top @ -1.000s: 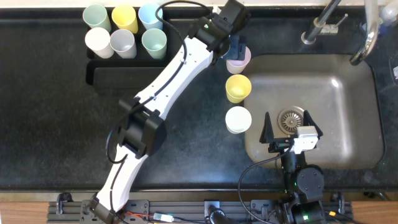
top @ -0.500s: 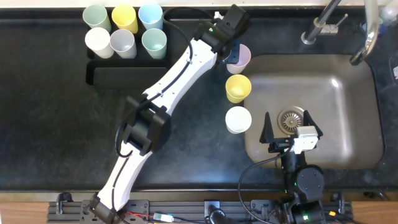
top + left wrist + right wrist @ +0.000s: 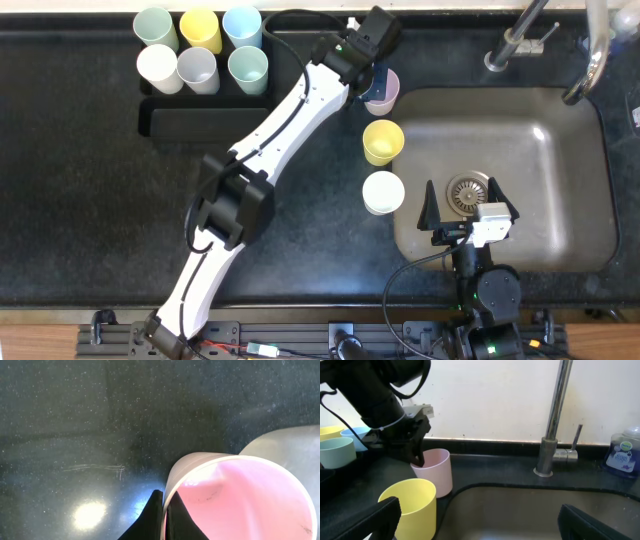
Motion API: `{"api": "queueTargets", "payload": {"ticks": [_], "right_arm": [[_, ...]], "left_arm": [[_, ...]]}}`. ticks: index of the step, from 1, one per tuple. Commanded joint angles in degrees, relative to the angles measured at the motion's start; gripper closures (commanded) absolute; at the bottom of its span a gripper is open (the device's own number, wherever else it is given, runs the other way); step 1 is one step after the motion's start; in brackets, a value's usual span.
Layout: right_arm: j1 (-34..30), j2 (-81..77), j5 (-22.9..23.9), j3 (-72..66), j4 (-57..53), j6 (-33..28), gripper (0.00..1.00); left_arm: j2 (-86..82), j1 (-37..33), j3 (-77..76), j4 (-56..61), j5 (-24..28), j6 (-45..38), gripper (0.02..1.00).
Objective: Store Cups
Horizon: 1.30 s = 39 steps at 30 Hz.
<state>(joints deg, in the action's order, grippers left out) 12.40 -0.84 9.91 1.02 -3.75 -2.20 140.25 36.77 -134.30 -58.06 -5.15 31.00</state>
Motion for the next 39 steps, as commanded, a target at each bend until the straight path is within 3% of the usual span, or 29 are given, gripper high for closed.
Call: {"api": "queueTargets", "payload": {"ticks": [1,8,14,23,29,39], "right_arm": [[-0.20,0.59,0.48,-0.74,0.37,-0.17,0.005],[-0.20,0.59,0.48,-0.74,0.37,-0.17,0.005],[-0.20,0.59,0.48,-0.74,0.37,-0.17,0.005],[-0.20,0.59,0.48,-0.74,0.37,-0.17,0.003],[-0.20,0.59,0.48,-0.74,0.35,-0.17,0.005],[-0.20,0.59,0.48,-0.74,0.37,-0.17,0.003]], "left_arm": [[-10.14,-0.46,-0.98,-2.29,-5.99,-5.49,0.985],[-30.27,-8.76,8.66,-3.67,-7.87,-10.08,0.985],[-44.63,-21.29,23.76,-2.99,-9.92,-11.37,0.985],[-49.75,-41.86,41.88,0.11,3.23,-19.23,0.985],[-49.68,-46.53,48.94,4.33,4.70,-21.70,0.985],[-46.01,-46.80,50.80,6.60,4.42,-23.37,0.985]]}}
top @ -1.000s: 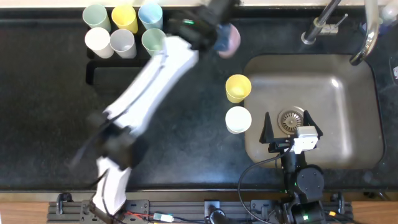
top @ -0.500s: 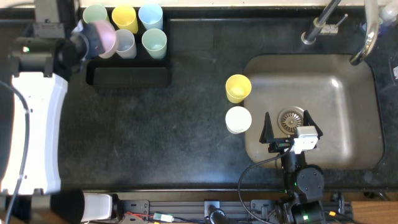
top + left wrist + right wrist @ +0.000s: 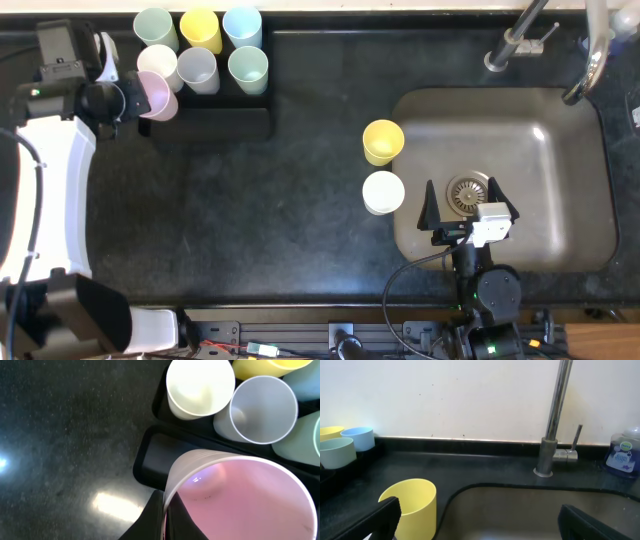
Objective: Store Cups
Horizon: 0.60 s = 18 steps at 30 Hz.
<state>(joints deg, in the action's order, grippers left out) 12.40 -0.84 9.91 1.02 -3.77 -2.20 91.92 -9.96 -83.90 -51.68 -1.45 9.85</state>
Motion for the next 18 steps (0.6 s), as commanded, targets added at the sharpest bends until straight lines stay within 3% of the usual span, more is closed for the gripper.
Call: {"api": "queueTargets", "payload": {"ticks": [1,18], "right_arm": [[-0.20,0.59,0.48,-0.74,0.39,-0.17,0.003],[-0.20,0.59,0.46,-0.74,0.39,-0.17,0.003]], "left_arm": [[2.56,-0.07,0.39,0.24,0.46,-2.38,0.985],[8.94,-2.27,0.39,4.68,0.37,-2.32,0.982]]}}
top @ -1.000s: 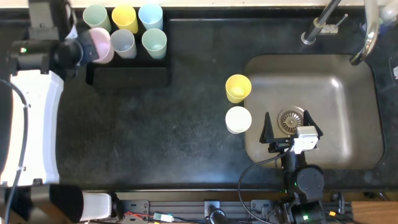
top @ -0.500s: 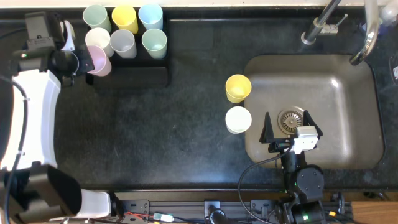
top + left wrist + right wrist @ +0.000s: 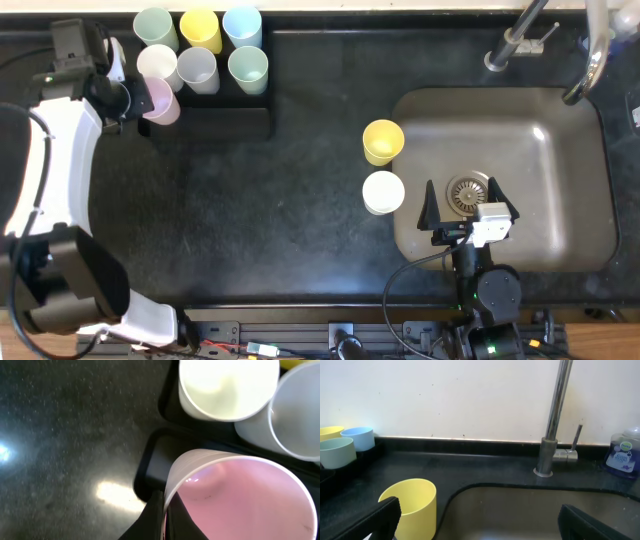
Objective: Store Cups
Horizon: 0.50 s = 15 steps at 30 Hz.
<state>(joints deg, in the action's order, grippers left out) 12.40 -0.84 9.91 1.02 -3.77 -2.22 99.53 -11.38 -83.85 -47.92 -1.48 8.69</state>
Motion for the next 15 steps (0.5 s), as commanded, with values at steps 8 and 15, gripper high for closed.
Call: {"api": "queueTargets", "payload": {"ticks": [8,15], "right_arm": [[-0.20,0.59,0.48,-0.74,0.39,-0.15,0.005],[-0.20,0.59,0.48,-0.74,0.39,-0.15,0.005]], "left_arm": [[4.04,-0.90,0.35,1.64,0.37,-1.18,0.982],[5.95,-1.01,0.35,3.06,0.35,-1.16,0.972]]}}
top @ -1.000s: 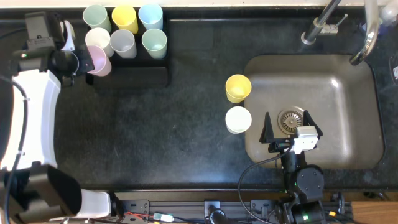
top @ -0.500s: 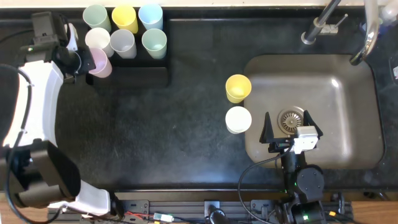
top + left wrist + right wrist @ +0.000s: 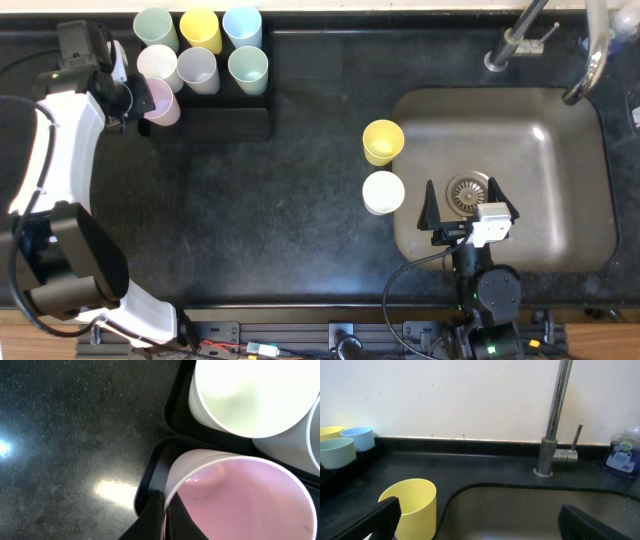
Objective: Store Cups
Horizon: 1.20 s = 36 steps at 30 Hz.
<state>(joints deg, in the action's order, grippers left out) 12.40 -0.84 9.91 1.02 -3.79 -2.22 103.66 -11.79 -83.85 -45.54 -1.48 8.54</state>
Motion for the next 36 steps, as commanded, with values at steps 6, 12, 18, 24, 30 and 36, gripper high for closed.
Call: {"api": "queueTargets", "payload": {"ticks": [6,12,18,24,30,36], "right_arm": [[-0.20,0.59,0.48,-0.74,0.42,-0.15,0.005],[-0.20,0.59,0.48,-0.74,0.42,-0.15,0.003],[-0.20,0.59,0.48,-0.74,0.42,-0.15,0.003],[-0.20,0.59,0.48,-0.74,0.42,-0.15,0.005],[-0.20,0.59,0.48,-0.74,0.42,-0.15,0.003],[-0.20,0.59,0.48,-0.74,0.42,-0.15,0.003]], "left_arm": [[2.89,-0.57,0.35,0.96,0.37,-1.01,0.921],[2.89,-0.57,0.35,1.16,0.35,-1.01,0.831],[1.38,-0.42,0.33,-0.02,0.33,0.20,0.568],[-10.32,4.20,-1.73,-5.62,-3.19,4.52,0.373],[-12.74,18.49,-17.70,-19.89,-11.30,16.57,0.340],[-2.12,35.93,-31.08,-21.29,-13.20,23.10,0.207]]}}
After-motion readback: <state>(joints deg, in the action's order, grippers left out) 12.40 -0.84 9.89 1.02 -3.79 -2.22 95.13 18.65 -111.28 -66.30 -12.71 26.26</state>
